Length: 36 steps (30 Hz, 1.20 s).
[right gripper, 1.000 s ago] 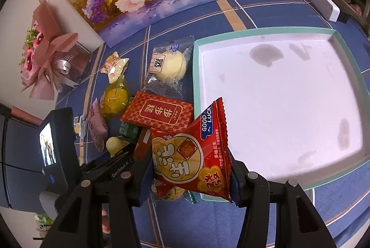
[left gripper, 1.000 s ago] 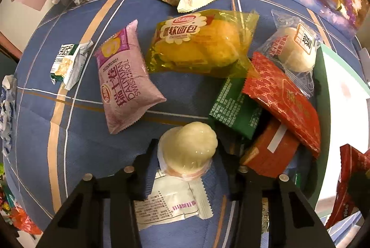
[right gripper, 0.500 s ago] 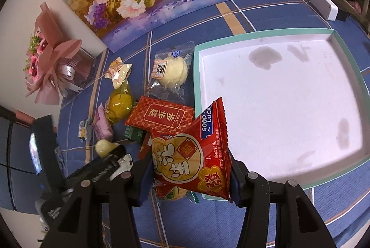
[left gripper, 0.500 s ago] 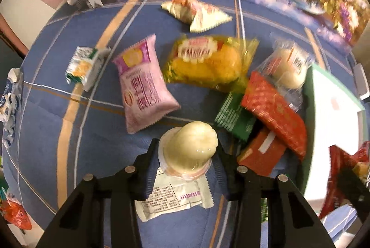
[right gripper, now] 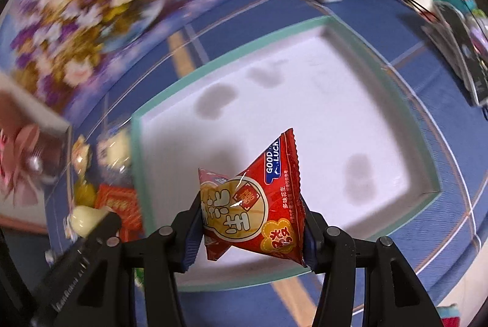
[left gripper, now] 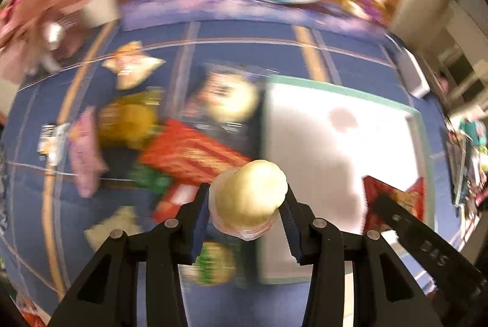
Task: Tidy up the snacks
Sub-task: 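Carry both snacks over the white tray and open both grippers to drop them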
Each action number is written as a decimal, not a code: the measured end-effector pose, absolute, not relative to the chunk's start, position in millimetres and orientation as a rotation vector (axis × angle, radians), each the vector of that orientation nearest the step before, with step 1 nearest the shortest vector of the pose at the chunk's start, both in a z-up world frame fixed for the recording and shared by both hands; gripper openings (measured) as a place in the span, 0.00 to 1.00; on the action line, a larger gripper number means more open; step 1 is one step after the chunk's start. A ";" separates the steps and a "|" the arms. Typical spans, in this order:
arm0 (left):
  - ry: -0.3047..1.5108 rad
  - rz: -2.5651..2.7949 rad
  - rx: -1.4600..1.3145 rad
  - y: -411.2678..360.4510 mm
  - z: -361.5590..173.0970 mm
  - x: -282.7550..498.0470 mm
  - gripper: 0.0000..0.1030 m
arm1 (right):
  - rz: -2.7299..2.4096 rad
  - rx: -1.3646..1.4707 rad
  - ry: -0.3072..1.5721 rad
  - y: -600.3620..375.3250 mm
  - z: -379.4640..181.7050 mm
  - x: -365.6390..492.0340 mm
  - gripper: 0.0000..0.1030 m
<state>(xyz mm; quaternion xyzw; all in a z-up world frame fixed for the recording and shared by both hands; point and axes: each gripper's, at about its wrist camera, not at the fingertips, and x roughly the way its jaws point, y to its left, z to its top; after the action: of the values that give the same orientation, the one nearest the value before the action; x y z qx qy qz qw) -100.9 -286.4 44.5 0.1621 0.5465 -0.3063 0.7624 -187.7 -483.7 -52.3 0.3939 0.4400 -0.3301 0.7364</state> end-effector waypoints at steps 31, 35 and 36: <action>1.275 -0.523 0.279 -334.9 64.9 -150.8 0.78 | -0.867 0.821 0.968 -524.2 -46.9 -222.4 0.74; 1.253 -0.354 0.289 -292.7 62.6 -120.1 0.78 | -0.799 0.742 0.972 -503.0 -34.8 -203.5 0.82; 1.254 -0.325 0.282 -285.6 62.1 -116.7 0.78 | -0.780 0.732 0.971 -497.3 -32.3 -199.8 0.82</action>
<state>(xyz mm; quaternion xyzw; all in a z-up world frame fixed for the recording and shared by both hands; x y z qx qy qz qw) -116.7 -285.6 62.1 0.1310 0.5821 -0.1511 0.7882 -199.8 -497.3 -32.3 0.3350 0.4446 -0.3567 0.7502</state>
